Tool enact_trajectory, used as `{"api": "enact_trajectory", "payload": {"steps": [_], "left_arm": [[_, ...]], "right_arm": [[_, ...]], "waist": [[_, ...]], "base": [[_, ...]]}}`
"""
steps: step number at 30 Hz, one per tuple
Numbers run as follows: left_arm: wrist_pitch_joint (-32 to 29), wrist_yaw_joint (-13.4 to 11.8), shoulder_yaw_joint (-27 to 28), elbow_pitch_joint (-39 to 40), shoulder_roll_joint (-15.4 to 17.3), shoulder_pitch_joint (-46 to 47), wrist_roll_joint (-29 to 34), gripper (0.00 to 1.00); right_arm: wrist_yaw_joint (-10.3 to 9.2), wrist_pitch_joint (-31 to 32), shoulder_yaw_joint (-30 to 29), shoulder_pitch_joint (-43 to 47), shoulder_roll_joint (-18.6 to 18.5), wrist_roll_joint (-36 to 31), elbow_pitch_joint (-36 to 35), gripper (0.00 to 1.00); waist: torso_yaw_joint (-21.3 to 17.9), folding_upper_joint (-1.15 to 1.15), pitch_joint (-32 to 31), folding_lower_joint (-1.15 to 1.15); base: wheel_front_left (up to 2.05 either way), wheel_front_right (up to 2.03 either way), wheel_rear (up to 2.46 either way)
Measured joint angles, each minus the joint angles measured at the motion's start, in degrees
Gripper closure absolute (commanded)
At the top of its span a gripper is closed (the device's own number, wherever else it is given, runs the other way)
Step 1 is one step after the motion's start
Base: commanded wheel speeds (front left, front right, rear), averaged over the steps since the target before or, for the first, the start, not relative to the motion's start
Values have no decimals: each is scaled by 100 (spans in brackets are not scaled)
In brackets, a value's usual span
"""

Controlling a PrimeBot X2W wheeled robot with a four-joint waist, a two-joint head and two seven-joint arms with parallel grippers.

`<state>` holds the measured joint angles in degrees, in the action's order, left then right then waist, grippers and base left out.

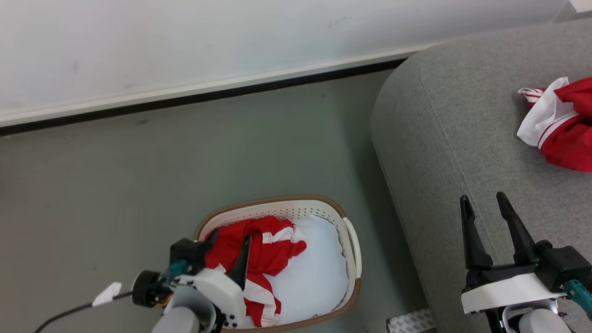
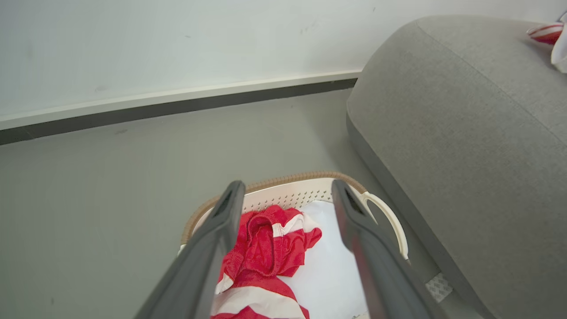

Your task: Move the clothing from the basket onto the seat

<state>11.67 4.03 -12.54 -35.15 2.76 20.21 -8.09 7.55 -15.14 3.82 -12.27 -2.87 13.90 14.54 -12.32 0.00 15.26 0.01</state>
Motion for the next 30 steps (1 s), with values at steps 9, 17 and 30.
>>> {"api": "enact_trajectory", "payload": {"steps": [9, 17, 30], "left_arm": [[-1037, 38, -835, -1191, -8, 1427, -21, 0], [-1521, -349, -1337, -1893, -8, 2373, -271, 0], [-1553, -832, -1483, -2999, 191, 3601, -152, 0]], "right_arm": [[0, 0, 162, -659, -2, 286, -332, 0], [0, 0, 267, -1157, -1, 570, -719, 0], [0, 0, 480, -1512, -3, 838, -1506, 0]], "waist": [[-304, 0, 999, 1], [-560, 0, 1957, 1], [-998, 0, 3329, 0]], "base": [[0, 0, 0], [0, 0, 0], [0, 0, 0]]}}
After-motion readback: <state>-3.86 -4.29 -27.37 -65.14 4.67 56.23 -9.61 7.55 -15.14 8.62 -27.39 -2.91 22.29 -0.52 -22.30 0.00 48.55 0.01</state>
